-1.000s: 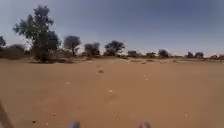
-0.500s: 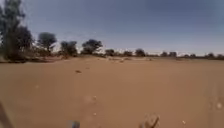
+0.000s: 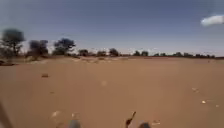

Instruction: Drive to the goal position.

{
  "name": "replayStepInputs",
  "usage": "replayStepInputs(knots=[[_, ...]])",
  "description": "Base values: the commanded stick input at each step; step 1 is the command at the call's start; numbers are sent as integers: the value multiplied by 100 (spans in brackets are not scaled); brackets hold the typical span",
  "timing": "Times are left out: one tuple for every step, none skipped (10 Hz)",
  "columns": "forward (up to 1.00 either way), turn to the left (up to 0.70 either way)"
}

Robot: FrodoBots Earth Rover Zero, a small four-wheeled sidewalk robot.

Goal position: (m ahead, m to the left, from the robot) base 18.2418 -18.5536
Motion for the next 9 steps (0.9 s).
replayStepInputs(knots=[[70, 0], [70, 0], [70, 0], [70, 0], [70, 0], [70, 0], [70, 0], [70, 0], [70, 0]])
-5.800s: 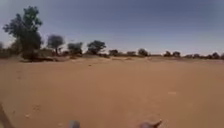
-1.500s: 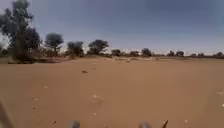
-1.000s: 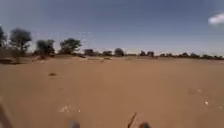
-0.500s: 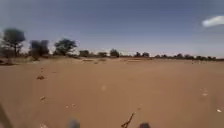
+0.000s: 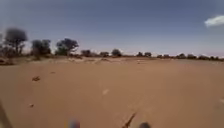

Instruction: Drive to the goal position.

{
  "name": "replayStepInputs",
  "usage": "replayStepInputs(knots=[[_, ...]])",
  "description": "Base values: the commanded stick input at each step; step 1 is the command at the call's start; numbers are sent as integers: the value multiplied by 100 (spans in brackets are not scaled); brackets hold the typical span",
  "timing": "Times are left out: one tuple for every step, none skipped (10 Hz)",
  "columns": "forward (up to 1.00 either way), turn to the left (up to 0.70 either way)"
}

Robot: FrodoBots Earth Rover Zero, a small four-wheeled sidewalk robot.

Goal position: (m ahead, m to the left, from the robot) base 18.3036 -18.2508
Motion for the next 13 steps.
replayStepInputs(knots=[[70, 0], [70, 0], [70, 0], [70, 0], [70, 0], [70, 0], [70, 0], [70, 0], [70, 0], [70, 0], [70, 0], [70, 0], [70, 0]])
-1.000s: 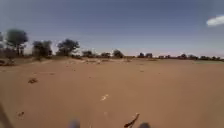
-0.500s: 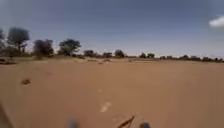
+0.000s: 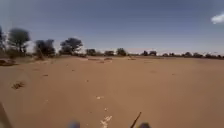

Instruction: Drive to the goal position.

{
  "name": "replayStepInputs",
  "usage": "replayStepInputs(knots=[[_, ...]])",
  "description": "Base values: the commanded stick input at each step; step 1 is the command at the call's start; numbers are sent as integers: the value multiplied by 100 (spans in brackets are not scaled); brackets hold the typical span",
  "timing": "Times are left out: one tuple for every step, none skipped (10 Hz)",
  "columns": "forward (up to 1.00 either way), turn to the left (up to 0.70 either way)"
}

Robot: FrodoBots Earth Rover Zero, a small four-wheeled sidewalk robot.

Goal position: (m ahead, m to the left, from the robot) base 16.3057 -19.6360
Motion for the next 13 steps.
replayStepInputs(knots=[[70, 0], [70, 0], [70, 0], [70, 0], [70, 0], [70, 0], [70, 0], [70, 0], [70, 0], [70, 0], [70, 0], [70, 0], [70, 0]])
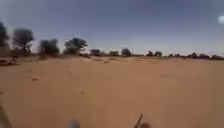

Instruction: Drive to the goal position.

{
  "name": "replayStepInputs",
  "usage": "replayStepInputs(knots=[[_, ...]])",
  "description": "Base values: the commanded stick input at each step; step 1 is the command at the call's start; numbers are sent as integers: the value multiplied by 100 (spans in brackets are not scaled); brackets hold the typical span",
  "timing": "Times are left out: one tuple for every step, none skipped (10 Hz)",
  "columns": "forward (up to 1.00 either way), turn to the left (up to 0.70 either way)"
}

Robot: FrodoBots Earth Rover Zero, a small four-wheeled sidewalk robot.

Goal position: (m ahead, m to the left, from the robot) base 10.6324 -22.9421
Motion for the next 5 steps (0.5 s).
replayStepInputs(knots=[[70, 0], [70, 0], [70, 0], [70, 0], [70, 0]])
